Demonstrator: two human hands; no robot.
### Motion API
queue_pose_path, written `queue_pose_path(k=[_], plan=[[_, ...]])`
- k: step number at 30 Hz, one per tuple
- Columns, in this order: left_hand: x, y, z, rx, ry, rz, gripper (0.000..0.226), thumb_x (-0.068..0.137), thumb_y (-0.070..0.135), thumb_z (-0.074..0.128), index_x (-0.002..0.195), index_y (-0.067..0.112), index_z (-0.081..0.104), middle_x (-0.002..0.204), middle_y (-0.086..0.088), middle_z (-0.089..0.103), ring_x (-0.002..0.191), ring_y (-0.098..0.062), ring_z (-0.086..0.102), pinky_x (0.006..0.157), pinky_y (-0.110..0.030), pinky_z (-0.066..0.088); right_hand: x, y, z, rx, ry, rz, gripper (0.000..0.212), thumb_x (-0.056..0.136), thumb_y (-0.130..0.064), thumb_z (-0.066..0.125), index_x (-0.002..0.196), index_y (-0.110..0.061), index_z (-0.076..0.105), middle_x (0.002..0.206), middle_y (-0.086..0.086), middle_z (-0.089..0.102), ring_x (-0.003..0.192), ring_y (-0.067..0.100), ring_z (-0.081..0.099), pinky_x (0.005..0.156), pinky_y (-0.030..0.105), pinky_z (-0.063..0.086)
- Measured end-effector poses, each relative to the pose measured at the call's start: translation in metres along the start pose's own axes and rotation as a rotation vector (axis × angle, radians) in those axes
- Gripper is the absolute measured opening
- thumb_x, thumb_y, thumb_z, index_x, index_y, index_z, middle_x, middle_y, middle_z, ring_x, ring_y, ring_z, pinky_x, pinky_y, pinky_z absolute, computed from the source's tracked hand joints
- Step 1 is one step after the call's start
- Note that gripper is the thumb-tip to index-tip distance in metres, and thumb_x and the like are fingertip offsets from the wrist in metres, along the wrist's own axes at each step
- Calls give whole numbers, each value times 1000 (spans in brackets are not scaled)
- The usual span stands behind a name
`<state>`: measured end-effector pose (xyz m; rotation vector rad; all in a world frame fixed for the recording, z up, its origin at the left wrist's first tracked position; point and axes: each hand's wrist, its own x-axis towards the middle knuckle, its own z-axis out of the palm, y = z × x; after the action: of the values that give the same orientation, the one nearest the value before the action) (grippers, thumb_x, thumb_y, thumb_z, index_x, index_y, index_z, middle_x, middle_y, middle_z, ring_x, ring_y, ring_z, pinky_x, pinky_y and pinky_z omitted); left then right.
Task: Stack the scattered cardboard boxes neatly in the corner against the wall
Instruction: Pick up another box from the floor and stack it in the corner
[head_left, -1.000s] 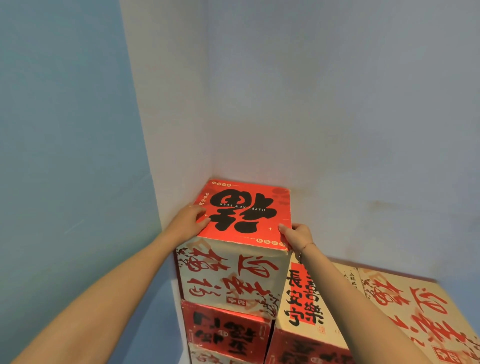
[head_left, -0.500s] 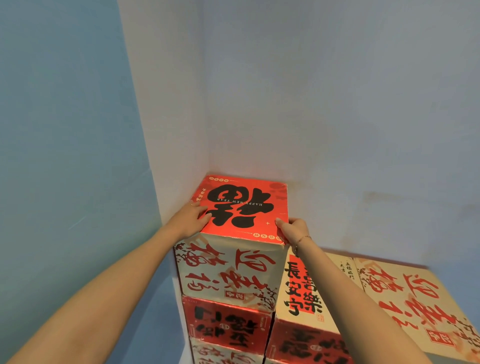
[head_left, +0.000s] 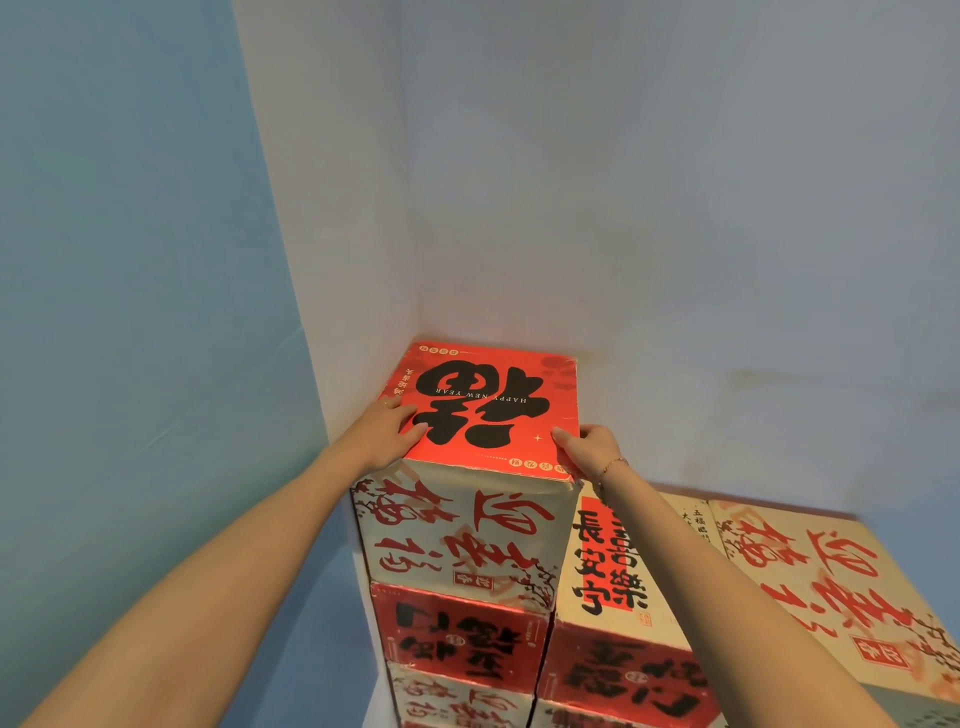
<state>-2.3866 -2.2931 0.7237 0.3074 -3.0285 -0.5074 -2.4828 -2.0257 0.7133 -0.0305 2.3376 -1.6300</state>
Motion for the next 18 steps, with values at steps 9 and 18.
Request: queue_pose_path(k=[9,18], plan=[[2,-2,-1,20,-8,0,58,97,46,41,144,13,39,151,-12,33,140,-24,28,116,-36,22,-11,-4,2,-156,17,-140,53,92,-34,55,136,-15,33,128,9,57,109,28,61,87,38,52],[0,-1,-2,33,-12,1,57,97,46,41,144,13,40,151,-12,35,140,-24,29,116,-37,22,-17,-6,-2,-242,18,-197,57,93,-31,54,141,-15,28,132,8,55,110,27,59,82,31,50]])
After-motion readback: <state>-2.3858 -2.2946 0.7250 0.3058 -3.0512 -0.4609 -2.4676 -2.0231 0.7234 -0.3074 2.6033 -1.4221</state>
